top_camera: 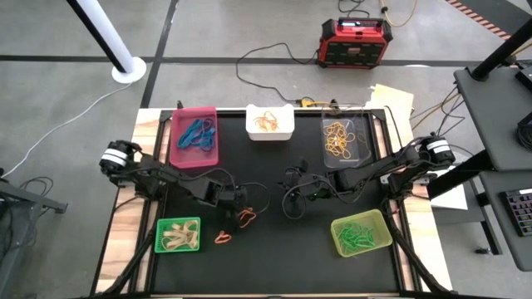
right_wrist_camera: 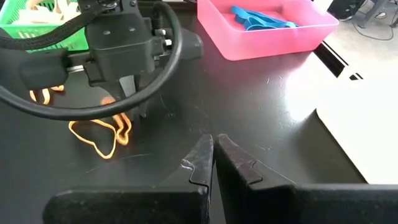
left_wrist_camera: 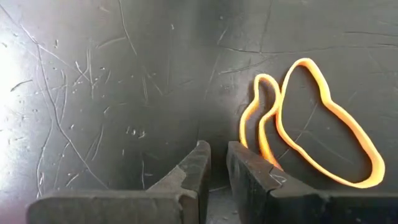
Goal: Sort rubber bands into baskets
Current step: Put the orange rubber band into the white bin
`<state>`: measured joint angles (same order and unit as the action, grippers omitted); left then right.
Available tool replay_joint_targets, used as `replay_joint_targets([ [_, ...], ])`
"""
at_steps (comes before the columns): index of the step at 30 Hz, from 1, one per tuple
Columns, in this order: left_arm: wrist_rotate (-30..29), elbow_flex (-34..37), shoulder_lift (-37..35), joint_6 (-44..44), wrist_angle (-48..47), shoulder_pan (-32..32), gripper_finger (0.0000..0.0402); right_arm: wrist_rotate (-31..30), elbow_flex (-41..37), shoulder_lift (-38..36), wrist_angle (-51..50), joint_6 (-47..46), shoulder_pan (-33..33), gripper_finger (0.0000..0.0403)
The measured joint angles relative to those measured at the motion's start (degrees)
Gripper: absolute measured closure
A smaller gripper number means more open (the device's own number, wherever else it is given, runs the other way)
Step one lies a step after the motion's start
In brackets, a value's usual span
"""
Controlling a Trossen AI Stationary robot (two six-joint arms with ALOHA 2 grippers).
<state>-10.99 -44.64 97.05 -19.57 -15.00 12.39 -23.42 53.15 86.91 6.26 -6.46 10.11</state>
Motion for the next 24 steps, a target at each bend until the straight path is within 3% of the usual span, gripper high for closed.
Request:
replay_joint_targets([
  [12,-0.86,0.31,-6.90,-1.21,0.68,-0.14,0.0358,0.01,0.00,0.00,-0.01,0.00,0.00,0.0392],
  [24,2.52,0.22,-0.94,-0.40,1.04,0.31,0.0300,0.02,-0.09,0.00,-0.02,0.00,0.00,0.0392],
])
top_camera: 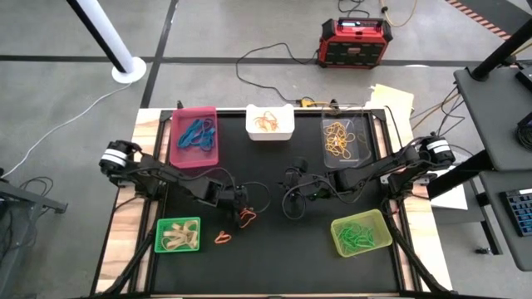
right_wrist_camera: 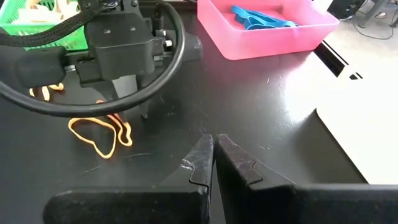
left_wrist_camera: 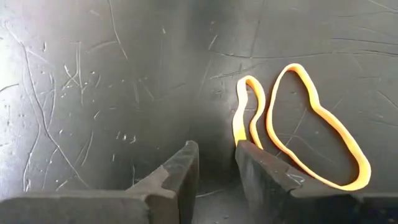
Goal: Sort rubber bands into baskets
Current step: Put the orange rubber band into the white bin
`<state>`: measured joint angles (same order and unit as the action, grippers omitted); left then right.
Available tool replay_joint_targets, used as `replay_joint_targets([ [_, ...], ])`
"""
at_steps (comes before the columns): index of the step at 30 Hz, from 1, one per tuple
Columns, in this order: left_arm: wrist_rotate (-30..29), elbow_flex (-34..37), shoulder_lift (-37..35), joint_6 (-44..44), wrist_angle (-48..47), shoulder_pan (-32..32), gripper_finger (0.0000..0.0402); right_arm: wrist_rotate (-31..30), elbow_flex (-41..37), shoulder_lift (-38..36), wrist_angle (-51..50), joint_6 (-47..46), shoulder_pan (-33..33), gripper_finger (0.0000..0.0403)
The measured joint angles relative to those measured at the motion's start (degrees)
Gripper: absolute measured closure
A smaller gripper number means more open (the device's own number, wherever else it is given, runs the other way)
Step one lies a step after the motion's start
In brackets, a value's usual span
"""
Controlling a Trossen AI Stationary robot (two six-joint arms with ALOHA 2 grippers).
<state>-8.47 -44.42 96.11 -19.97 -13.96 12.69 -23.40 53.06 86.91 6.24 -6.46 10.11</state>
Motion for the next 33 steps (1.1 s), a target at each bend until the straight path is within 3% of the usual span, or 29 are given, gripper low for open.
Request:
replay_joint_targets([
  [18,0.91,-0.44,-6.05,0.12,-1.57,0.42,0.0291,0.00,-0.05,0.00,0.02,0.00,0.00,0.0392],
  [22,3.35,-0.28,-4.20,-0.28,-2.74,0.56,0.0292,0.00,-0.09,0.00,0.00,0.02,0.00,0.0392],
  [33,3.00,-0.50,0.94,4.35,-2.23,0.65,0.0307,0.00,-0.24,0.00,0.01,0.00,0.00,0.0392],
])
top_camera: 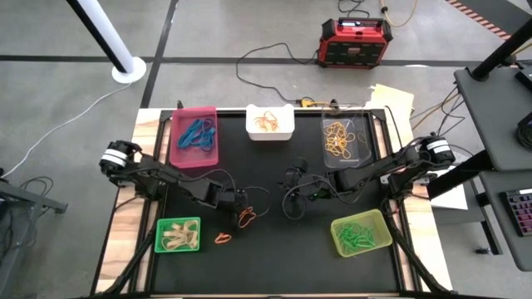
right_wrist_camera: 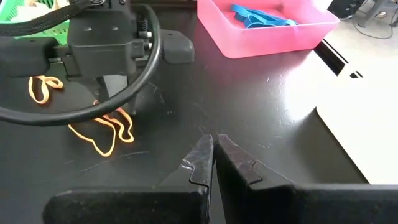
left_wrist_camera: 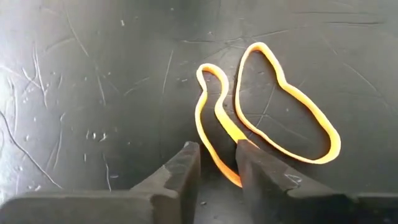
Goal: Sort rubber bands into baskets
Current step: Put the orange rubber band into the white bin
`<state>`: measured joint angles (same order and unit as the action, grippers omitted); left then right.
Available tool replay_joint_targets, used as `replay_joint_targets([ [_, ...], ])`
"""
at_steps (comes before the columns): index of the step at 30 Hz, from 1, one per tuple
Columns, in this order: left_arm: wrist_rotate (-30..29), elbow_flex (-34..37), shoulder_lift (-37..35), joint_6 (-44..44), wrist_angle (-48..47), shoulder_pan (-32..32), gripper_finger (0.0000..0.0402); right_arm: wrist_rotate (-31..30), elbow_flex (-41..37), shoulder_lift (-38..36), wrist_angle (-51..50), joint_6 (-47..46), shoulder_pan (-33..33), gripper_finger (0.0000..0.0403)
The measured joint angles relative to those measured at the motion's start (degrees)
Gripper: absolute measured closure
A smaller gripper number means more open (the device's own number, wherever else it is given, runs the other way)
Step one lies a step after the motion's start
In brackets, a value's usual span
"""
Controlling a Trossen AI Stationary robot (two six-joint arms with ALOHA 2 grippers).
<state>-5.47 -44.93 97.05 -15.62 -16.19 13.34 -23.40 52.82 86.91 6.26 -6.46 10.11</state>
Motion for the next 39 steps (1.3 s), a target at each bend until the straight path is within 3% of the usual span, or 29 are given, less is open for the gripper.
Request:
replay_joint_targets([
  [7,-3.41,0.15,-1.17,3.13,-0.02,0.04,0.0394,0.00,0.00,0.00,-0.01,0.00,0.00,0.0392],
  [15,-7.65,0.24,-4.10,6.47,2.03,0.48,0.0401,0.00,0.00,0.54,0.45,0.04,0.00,0.0392],
  [22,-12.57,0.17,-7.74,7.72,3.54,2.42,0.0401,0.07,-0.02,7.58,4.54,1.14,0.00,0.0392],
  [30,-12.53,0.11,-10.02,8.11,5.07,3.17,0.0401,3.73,1.20,16.80,19.47,4.76,0.02,0.0392],
  [36,-16.96,0.04,-10.52,7.85,5.08,3.32,0.0401,12.12,4.35,18.53,20.30,3.79,-0.13,0.0383],
  [39,-17.56,0.03,-10.55,7.80,5.67,3.30,0.0401,13.03,5.42,18.56,20.22,2.81,-0.13,0.0362],
])
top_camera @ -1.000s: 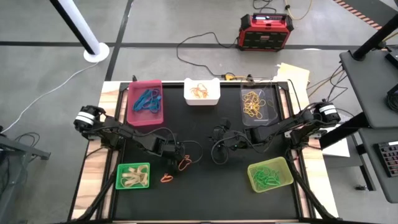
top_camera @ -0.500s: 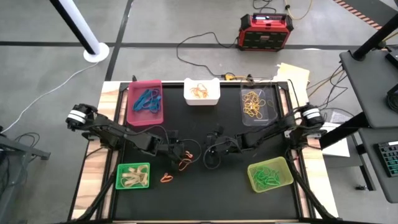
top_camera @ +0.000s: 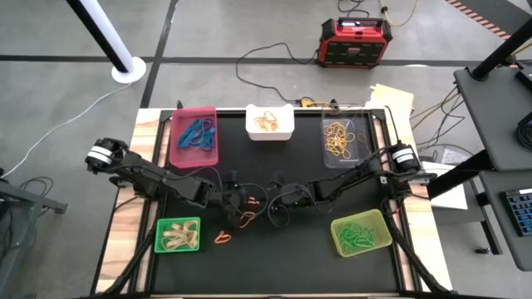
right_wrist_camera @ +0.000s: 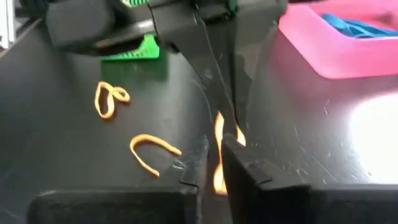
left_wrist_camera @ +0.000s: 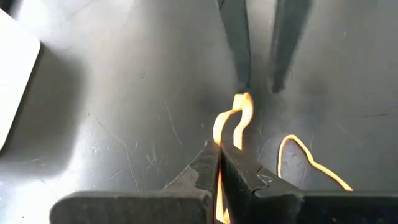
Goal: Sort rubber bands into baskets
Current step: Put the orange rubber band into the white bin
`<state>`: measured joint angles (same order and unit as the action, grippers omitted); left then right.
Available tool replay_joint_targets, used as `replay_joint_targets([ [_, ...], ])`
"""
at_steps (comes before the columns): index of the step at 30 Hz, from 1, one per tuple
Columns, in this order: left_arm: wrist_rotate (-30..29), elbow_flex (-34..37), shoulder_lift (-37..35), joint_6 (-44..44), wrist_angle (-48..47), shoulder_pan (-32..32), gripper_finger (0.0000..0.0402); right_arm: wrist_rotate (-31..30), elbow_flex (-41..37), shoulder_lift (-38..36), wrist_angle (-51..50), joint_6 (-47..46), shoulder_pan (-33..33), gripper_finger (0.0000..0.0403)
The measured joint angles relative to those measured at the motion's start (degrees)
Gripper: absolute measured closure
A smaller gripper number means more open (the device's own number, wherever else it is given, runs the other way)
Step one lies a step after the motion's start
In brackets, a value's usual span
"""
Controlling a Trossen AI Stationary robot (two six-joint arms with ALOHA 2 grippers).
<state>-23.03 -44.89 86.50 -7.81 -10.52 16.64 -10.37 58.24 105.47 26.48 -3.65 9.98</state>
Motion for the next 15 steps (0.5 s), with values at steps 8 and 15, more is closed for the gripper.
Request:
replay_joint_targets([
  [8,-0.04,-0.10,-0.07,0.76,1.70,0.05,0.0401,-2.11,0.46,0.00,-0.54,0.90,-0.16,0.0272],
  [15,-0.09,-2.09,-0.04,1.25,2.15,0.05,0.0401,-2.12,0.48,1.13,-0.90,0.24,-0.34,0.0248],
])
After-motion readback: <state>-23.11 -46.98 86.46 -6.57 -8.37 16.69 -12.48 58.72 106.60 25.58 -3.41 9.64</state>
